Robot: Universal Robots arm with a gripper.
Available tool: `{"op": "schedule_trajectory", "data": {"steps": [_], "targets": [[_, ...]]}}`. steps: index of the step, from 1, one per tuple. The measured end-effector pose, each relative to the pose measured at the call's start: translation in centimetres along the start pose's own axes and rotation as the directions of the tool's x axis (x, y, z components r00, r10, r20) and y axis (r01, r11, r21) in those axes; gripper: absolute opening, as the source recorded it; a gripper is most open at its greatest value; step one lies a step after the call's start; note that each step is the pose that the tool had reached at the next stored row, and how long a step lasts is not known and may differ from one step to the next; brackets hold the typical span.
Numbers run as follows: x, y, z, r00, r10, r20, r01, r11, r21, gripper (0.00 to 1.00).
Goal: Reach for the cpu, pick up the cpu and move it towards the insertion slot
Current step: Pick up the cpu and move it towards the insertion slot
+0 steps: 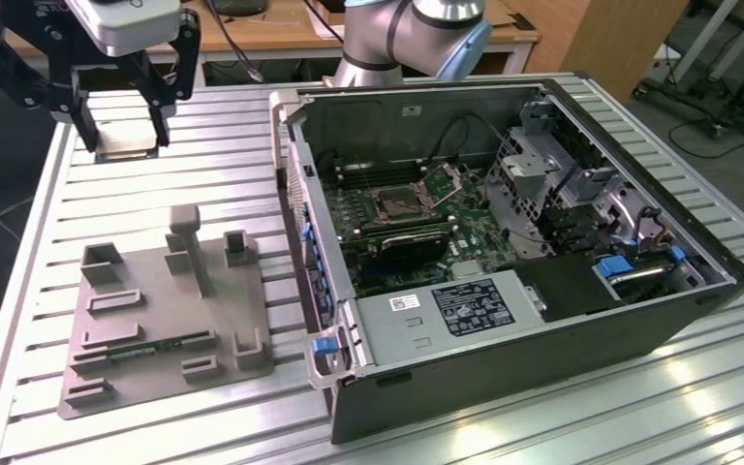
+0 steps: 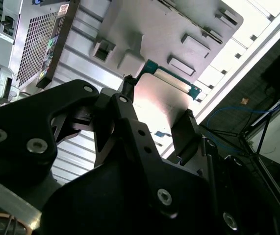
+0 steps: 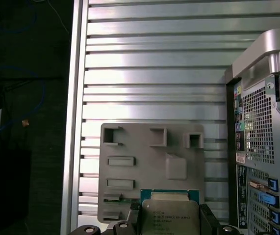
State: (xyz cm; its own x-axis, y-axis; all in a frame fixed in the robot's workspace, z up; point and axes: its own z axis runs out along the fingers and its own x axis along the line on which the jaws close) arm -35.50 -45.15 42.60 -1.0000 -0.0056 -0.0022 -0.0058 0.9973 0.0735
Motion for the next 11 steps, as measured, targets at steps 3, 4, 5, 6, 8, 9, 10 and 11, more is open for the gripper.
{"op": "schedule_trajectory", "data": {"steps": [3, 4, 5, 6, 8, 9, 10, 11], "targets": [[-0.15, 0.0, 0.02, 1.0, 0.0, 0.0, 0.0, 1.0, 0.0, 0.54], [-0.2, -0.01, 0.03, 1.0, 0.0, 0.0001, 0.0, 1.0, -0.0001, 0.54], [-0.26, -0.01, 0.03, 1.0, 0.0, 0.0001, 0.0, 1.0, 0.0, 0.54], [-0.31, -0.01, 0.03, 1.0, 0.0, 0.0, 0.0, 1.0, 0.0, 0.54], [-0.42, -0.01, 0.04, 1.0, 0.0, 0.0, 0.0, 1.0, 0.0, 0.54], [-0.48, -0.01, 0.05, 1.0, 0.0, 0.0, 0.0, 1.0, 0.0, 0.54], [-0.54, -0.01, 0.05, 1.0, 0.0, 0.0, 0.0, 1.0, 0.0, 0.54], [-0.6, -0.01, 0.05, 1.0, 0.0, 0.0, 0.0, 1.0, 0.0, 0.54]]}}
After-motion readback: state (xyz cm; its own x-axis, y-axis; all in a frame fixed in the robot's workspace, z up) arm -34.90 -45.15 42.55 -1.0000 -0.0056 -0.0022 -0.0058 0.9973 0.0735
